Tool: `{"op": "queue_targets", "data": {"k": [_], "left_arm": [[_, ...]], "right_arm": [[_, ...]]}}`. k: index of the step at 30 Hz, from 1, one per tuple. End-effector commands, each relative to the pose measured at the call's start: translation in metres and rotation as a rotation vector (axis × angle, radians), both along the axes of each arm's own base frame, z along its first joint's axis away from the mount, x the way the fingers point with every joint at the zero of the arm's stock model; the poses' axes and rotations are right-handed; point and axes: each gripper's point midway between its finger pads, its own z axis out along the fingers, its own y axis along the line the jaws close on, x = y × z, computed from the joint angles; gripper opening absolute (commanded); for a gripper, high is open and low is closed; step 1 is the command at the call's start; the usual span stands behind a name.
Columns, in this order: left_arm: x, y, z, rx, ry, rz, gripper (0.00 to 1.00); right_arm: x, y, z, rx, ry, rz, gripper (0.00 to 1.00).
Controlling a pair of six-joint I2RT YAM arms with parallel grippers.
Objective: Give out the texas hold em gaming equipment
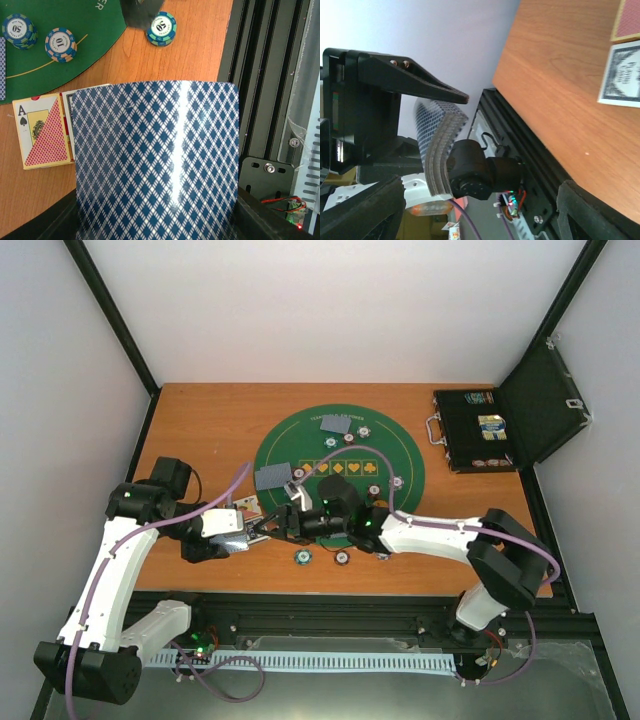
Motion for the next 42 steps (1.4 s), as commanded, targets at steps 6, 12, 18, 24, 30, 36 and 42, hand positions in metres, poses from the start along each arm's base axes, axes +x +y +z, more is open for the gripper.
{"op": "queue_targets", "data": {"k": [6,12,18,24,30,36,42], "left_arm": [[0.001,-0.004,0.011,-0.027,-0.030,-0.014,0.03],[0.001,-0.004,0.012,-0.028,-0.032,-0.015,0.03],[0.000,-0.004,0.013,-0.025,-0.039,-0.015,0.03],[-0.002,-0.003,0.014,-0.022,-0.046,-0.017,0.03],[-0.002,-0.003,0.016,-0.026,-0.047,-0.017,0.02],[-0.002,-0.004,0.018,-0.028,-0.048,-0.018,0.02],[-0.002,-0.002,0.017,-0.020,-0.051,-0.017,0.02]], "right_arm": [[-0.025,0.053,0.032,0.159,0.014,0.114,0.82],[-0.034,0.078,0.026,0.180,0.052,0.155,0.82],[-0.031,0.090,0.010,0.165,0.094,0.148,0.78],[-0.021,0.077,-0.023,0.090,0.145,0.097,0.70],[-0.011,0.054,-0.036,0.045,0.153,0.043,0.65],[-0.008,0.042,-0.046,0.000,0.150,0.028,0.61],[-0.005,0.034,-0.035,0.001,0.119,0.008,0.48]]}}
